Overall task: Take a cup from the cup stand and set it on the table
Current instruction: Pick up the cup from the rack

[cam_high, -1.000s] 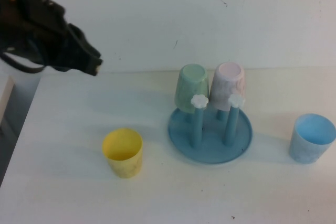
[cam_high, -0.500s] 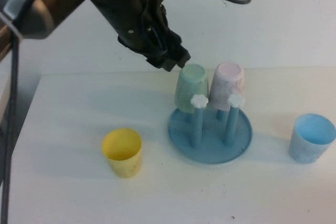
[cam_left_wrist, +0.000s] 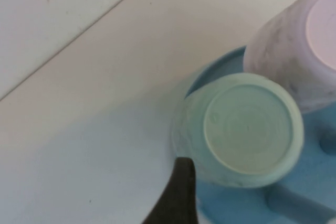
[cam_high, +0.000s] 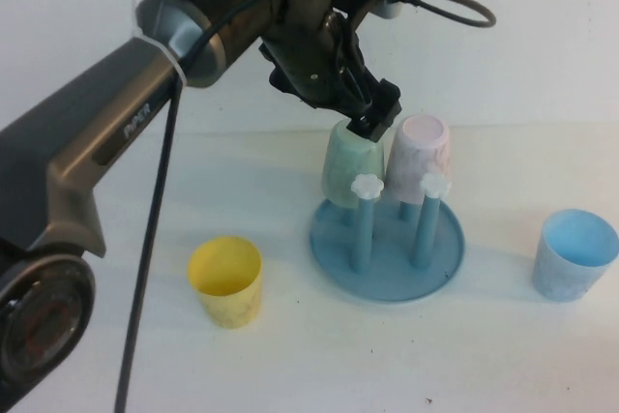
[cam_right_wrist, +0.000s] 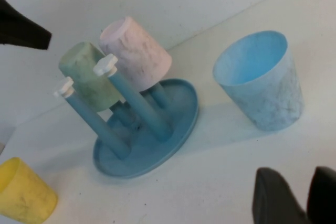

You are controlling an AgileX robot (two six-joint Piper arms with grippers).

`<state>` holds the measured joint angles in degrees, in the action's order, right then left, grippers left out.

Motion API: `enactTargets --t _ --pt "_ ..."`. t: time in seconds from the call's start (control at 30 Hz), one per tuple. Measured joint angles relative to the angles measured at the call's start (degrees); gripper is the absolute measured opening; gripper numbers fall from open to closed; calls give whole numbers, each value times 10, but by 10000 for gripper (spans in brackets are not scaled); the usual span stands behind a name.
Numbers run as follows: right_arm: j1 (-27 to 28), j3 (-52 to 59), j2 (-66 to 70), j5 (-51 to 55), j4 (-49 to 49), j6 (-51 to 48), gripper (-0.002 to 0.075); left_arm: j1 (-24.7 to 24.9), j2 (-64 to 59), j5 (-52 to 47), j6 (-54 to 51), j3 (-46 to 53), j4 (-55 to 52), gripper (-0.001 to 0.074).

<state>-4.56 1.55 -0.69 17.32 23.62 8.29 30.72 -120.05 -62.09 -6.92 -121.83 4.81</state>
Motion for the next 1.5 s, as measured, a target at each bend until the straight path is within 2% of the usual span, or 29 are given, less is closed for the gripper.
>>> enactTargets --t 0.43,0.7,0.8,0.93,1.1,1.27,1.5 --pt "0 0 0 0 0 0 154 5 -53 67 11 0 3 667" --pt "0 0 0 0 0 -4 154 5 -73 65 18 -1 -3 666" --pt "0 0 0 0 0 -5 154 5 -80 59 26 -1 -4 643" --pt "0 0 0 0 0 -7 154 5 -84 51 28 -3 -6 567" --pt "0 0 0 0 0 -7 154 5 -86 48 28 -7 -7 567" --pt "0 0 0 0 0 -8 154 5 -92 18 28 -55 -10 567" --pt "0 0 0 0 3 -8 154 5 -74 -57 31 -171 -10 567"
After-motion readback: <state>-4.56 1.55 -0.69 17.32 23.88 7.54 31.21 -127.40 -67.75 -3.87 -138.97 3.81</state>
